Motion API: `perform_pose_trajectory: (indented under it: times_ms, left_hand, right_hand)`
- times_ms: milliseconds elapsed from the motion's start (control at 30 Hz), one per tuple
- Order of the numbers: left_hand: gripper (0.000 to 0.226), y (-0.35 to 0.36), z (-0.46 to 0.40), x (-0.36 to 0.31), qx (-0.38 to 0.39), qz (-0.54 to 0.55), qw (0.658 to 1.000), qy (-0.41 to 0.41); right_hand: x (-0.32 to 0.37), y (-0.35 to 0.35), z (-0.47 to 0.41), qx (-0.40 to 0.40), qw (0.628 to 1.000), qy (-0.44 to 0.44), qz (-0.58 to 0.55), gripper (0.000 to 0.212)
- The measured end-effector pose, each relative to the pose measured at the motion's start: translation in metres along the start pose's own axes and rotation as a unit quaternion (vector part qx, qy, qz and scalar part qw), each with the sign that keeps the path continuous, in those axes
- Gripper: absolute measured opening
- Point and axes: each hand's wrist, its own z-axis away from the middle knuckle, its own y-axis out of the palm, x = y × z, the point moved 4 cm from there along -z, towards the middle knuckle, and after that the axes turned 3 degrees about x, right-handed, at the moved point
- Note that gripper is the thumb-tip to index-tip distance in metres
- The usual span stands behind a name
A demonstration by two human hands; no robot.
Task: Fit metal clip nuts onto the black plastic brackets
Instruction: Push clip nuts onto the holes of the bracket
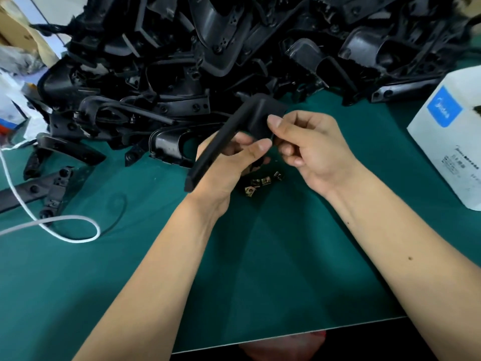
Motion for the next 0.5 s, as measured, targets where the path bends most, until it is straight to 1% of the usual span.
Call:
perform_pose_trajectory:
  times_ms: [100, 200, 233, 367, 433, 500]
  left_hand:
    - [0.020, 0.007, 0.006, -0.004, 0.035, 0.064, 0.997, -0.038]
    - [0.015, 0.027, 0.011, -0.016, 0.056, 0.078, 0.995, -0.039]
    - [0.016, 0.043, 0.012, -0.021, 0.078, 0.075, 0.993, -0.035]
    - [0.026, 0.120, 0.025, -0.038, 0.183, 0.087, 0.979, -0.010]
    - [0.026, 0.172, 0.037, -0.046, 0.243, 0.068, 0.967, 0.010]
    - [0.026, 0.229, 0.052, -0.048, 0.297, 0.030, 0.954, 0.040]
  right_hand:
    - [0.010, 0.004, 0.008, 0.004, 1.000, -0.017, 0.004, 0.032]
    - [0.029, -0.006, 0.027, -0.022, 0.999, -0.047, 0.017, 0.031]
    - [0.039, -0.016, 0.037, -0.039, 0.997, -0.064, 0.022, 0.032]
    - [0.082, -0.062, 0.089, -0.130, 0.981, -0.131, 0.054, 0.038]
    - [0.103, -0.092, 0.125, -0.195, 0.964, -0.176, 0.042, 0.038]
    - [0.122, -0.125, 0.166, -0.268, 0.934, -0.233, 0.033, 0.032]
